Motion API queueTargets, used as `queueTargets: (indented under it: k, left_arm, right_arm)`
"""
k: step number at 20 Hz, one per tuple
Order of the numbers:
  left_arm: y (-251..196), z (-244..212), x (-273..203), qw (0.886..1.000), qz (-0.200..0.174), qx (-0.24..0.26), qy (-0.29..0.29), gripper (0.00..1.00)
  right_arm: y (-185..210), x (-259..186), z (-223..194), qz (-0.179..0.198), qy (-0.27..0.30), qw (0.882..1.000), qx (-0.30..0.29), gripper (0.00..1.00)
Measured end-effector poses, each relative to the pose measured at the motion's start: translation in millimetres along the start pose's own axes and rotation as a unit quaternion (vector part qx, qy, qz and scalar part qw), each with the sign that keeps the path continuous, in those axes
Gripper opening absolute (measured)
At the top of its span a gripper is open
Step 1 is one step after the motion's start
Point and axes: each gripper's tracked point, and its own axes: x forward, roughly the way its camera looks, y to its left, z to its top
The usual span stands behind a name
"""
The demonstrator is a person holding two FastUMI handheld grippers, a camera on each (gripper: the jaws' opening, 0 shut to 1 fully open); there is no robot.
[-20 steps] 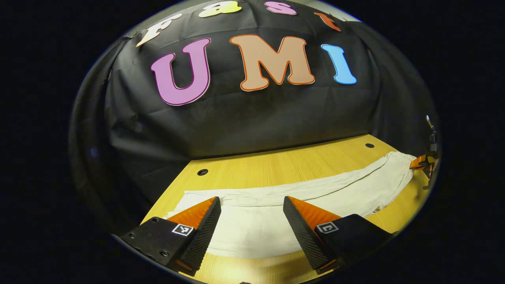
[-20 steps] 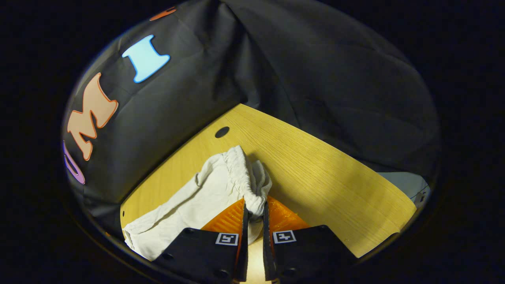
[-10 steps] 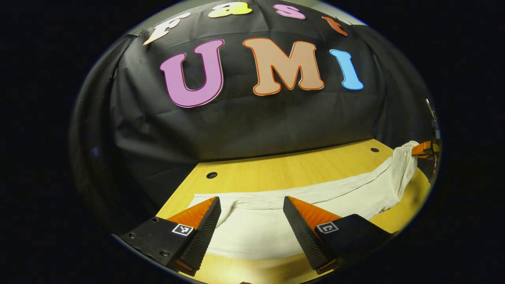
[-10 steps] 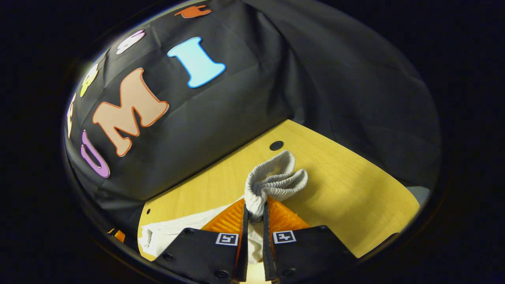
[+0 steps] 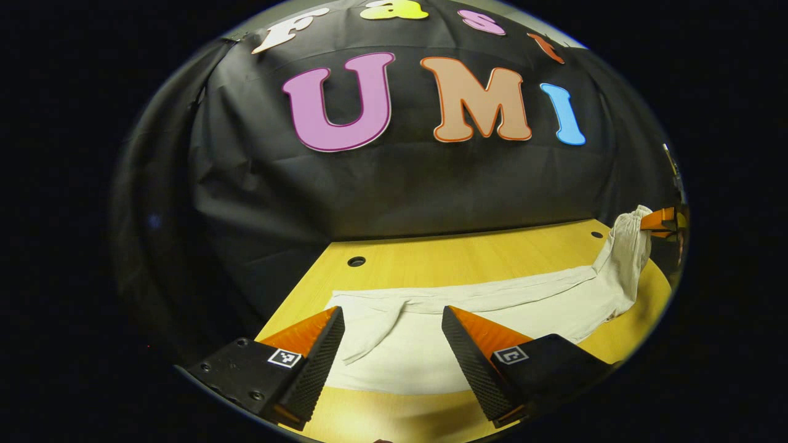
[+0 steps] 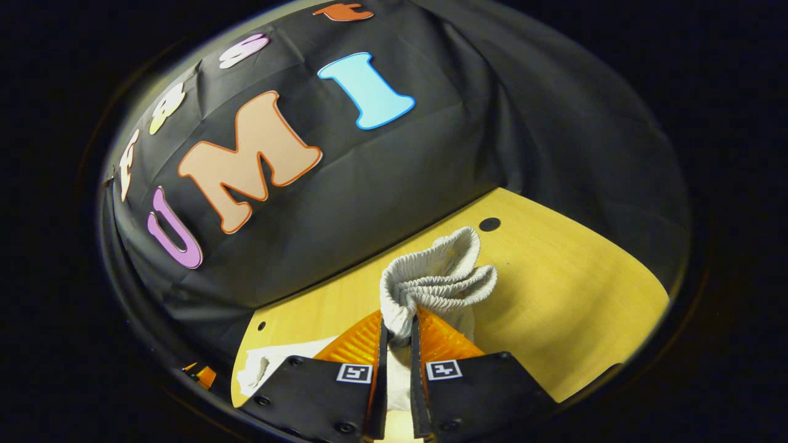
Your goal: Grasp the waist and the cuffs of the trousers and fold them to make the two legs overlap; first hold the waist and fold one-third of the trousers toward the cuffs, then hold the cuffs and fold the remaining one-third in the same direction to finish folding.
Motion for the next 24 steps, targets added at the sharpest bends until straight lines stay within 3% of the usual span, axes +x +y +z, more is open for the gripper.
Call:
queueTargets:
  k: [8, 14, 16, 17, 22, 23, 24]
  left_arm:
    - [58, -22, -6, 0.999, 0.022, -0.023, 0.014, 0.96]
    - [93, -40, -11, 0.999, 0.037, -0.025, 0.029, 0.96]
    - [103, -47, -12, 0.998, 0.042, -0.027, 0.034, 0.92]
    - [108, -51, -12, 0.998, 0.044, -0.029, 0.038, 0.97]
    - [128, -66, -15, 0.997, 0.050, -0.032, 0.051, 0.97]
    - [129, -67, -15, 0.997, 0.050, -0.034, 0.053, 0.97]
    - [132, -69, -15, 0.997, 0.050, -0.036, 0.055, 0.97]
  right_arm:
    - [87, 19, -48, 0.042, 0.029, 0.998, -0.035, 0.18]
    - [129, 35, -105, 0.062, 0.068, 0.994, -0.061, 0.18]
    - [137, 40, -131, 0.068, 0.087, 0.991, -0.078, 0.18]
    - [139, 43, -146, 0.069, 0.097, 0.989, -0.090, 0.18]
    - [130, 45, -214, 0.057, 0.152, 0.976, -0.144, 0.18]
    - [129, 46, -222, 0.056, 0.157, 0.974, -0.153, 0.12]
    - [129, 51, -228, 0.056, 0.161, 0.972, -0.162, 0.18]
